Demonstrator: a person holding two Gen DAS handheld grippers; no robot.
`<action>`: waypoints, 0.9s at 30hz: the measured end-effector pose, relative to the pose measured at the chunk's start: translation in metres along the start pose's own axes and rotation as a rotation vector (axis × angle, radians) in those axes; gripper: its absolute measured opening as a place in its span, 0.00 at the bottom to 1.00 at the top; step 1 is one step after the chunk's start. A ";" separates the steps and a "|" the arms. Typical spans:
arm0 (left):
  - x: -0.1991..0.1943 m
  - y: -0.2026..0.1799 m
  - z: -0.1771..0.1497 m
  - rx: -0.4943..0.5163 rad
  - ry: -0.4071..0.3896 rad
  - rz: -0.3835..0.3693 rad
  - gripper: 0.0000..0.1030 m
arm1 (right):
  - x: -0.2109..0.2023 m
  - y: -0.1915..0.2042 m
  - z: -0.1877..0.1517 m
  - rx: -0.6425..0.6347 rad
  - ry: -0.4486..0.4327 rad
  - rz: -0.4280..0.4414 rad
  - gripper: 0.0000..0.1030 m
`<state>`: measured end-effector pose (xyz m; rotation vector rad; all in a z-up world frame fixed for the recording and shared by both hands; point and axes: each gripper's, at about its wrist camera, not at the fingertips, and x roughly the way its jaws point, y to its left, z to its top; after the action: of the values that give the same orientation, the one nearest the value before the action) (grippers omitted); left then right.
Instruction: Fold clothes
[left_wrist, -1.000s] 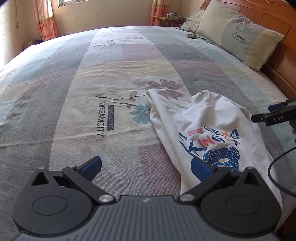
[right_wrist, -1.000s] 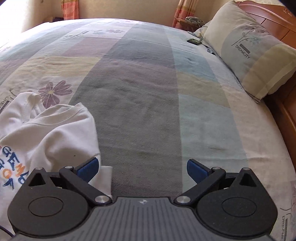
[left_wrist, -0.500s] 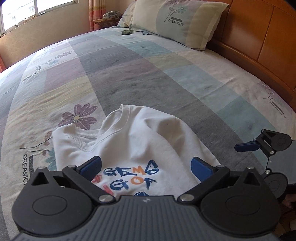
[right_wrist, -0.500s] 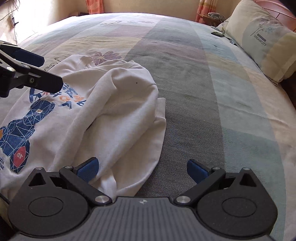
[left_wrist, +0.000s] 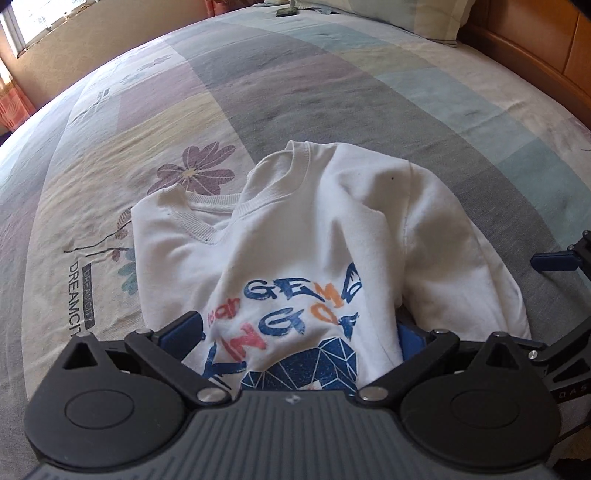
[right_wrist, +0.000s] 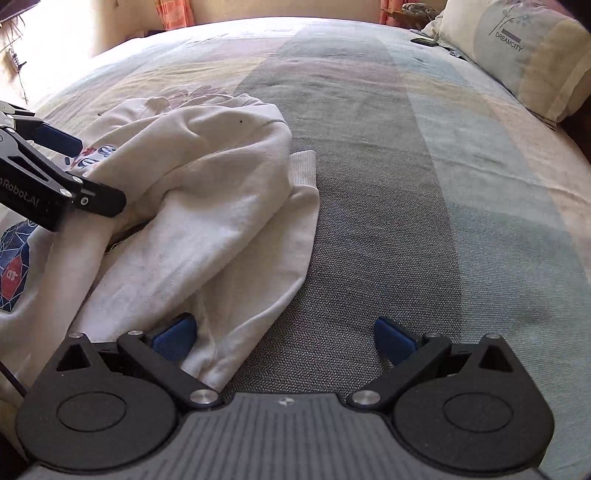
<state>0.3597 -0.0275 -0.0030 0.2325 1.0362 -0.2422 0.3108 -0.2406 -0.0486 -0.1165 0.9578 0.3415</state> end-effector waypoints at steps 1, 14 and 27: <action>0.001 0.003 -0.001 -0.015 0.000 -0.012 1.00 | 0.000 0.000 -0.001 0.010 -0.010 0.000 1.00; -0.027 0.021 -0.004 -0.044 -0.127 -0.119 0.99 | -0.028 0.015 0.040 0.014 -0.078 -0.005 1.00; -0.053 0.068 -0.034 -0.180 -0.170 -0.055 0.99 | 0.032 0.047 0.071 -0.009 0.125 -0.063 1.00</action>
<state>0.3267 0.0524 0.0319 0.0196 0.8907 -0.2129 0.3673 -0.1709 -0.0319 -0.1774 1.0736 0.2829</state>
